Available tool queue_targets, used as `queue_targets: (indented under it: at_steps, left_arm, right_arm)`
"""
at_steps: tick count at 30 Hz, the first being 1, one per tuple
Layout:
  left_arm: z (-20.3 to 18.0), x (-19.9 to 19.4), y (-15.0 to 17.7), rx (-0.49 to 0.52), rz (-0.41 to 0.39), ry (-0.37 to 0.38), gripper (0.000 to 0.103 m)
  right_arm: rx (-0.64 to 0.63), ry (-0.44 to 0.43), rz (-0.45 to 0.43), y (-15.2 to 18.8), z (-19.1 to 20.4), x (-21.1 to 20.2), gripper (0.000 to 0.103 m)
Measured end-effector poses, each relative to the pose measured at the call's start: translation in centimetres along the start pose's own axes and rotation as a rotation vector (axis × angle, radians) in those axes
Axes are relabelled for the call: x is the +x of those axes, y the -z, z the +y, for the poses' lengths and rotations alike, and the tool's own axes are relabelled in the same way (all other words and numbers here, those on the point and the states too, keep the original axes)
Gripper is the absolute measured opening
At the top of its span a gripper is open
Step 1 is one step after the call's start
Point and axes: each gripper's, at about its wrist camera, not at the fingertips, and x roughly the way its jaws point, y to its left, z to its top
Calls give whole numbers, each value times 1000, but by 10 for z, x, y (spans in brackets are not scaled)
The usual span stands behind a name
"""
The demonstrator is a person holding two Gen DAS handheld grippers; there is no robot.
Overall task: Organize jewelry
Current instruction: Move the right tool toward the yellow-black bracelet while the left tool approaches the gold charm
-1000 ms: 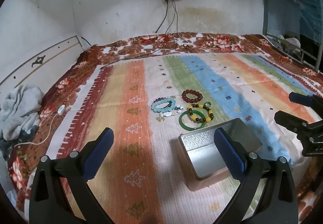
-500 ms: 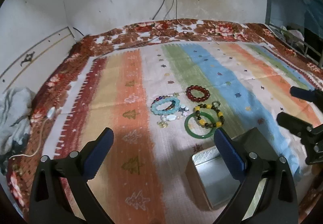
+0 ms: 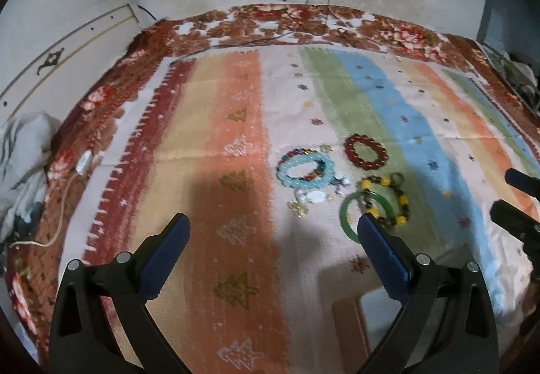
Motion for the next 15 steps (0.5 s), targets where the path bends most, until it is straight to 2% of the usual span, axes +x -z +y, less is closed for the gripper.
queue_targets:
  at_steps: [2,6,9,15]
  left_arm:
    - [-1,1,-3,14,-3,8,97]
    - [3,8,-9,-6,15,60,97]
    - [2,13,-11,11,19,65,97]
    - [2,33,-14,28,107,66,97]
  right_arm:
    - [20,-6,39,-2,-6,8,98]
    - [15,0,46,-5,-7,13,98]
    - [22,-1,58,-9,-10,19,98]
    - [43,-3,129,-14,-17,38,98]
